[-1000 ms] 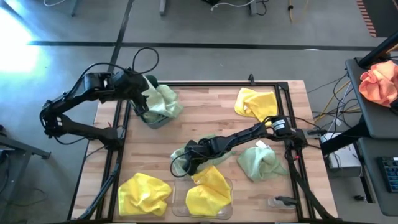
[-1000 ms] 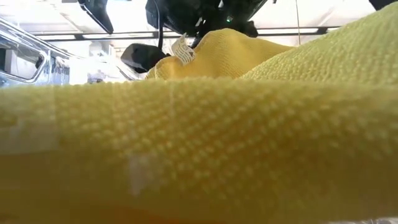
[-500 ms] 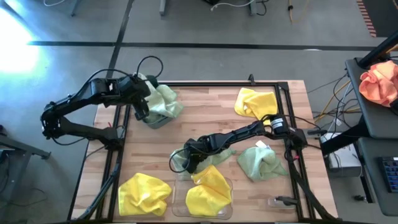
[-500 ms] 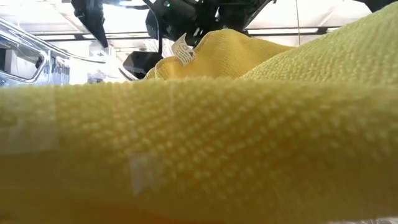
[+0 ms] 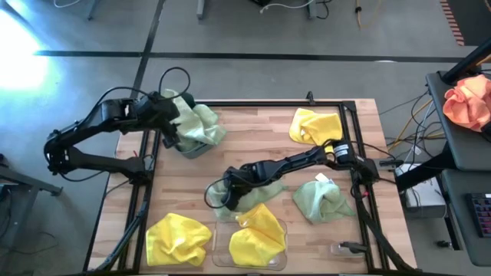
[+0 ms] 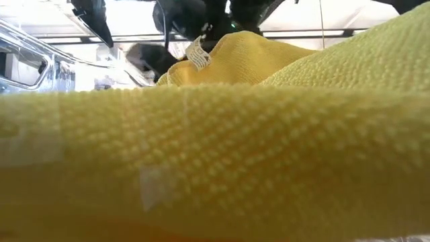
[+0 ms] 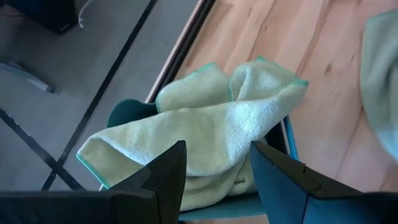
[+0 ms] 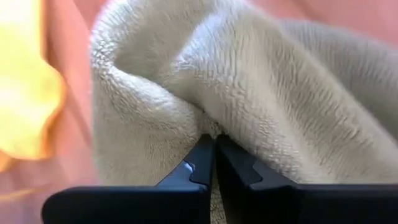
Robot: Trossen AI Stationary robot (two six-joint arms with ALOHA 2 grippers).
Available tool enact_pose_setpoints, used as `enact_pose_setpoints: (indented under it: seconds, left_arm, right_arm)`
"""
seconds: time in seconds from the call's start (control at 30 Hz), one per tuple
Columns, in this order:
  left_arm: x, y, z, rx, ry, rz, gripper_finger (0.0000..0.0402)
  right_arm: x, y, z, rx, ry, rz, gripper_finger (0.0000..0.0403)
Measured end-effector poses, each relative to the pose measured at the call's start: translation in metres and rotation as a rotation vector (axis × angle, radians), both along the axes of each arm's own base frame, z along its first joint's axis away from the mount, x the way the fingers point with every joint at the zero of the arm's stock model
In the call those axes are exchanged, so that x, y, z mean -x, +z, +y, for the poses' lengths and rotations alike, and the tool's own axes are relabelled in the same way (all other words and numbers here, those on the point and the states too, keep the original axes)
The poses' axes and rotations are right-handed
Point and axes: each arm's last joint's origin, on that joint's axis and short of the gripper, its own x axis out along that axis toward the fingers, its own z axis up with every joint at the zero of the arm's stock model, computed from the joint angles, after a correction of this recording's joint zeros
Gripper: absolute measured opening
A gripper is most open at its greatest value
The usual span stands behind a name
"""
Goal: Sort microfiber towel by color & place in baskets
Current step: Put the left green towel into the blue bin
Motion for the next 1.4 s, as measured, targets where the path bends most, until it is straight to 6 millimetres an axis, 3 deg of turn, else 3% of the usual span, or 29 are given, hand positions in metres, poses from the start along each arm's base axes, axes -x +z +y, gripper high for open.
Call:
enact_pose_setpoints:
  seconds: [0.73, 1.17, 1.4]
  left_arm:
    - [0.009, 0.007, -0.003, -0.010, 0.021, -0.076, 0.0162]
    - [0.017, 0.010, -0.006, -0.015, 0.024, -0.100, 0.0162]
    - [0.027, 0.013, -0.008, -0.055, 0.056, -0.112, 0.0162]
  right_arm:
    - [-0.035, 0.110, -0.062, 0.170, 0.010, -0.357, 0.0009]
    - [-0.033, 0.191, -0.111, 0.313, -0.055, -0.585, 0.0009]
    - [-0.025, 0.232, -0.125, 0.386, -0.075, -0.749, 0.0009]
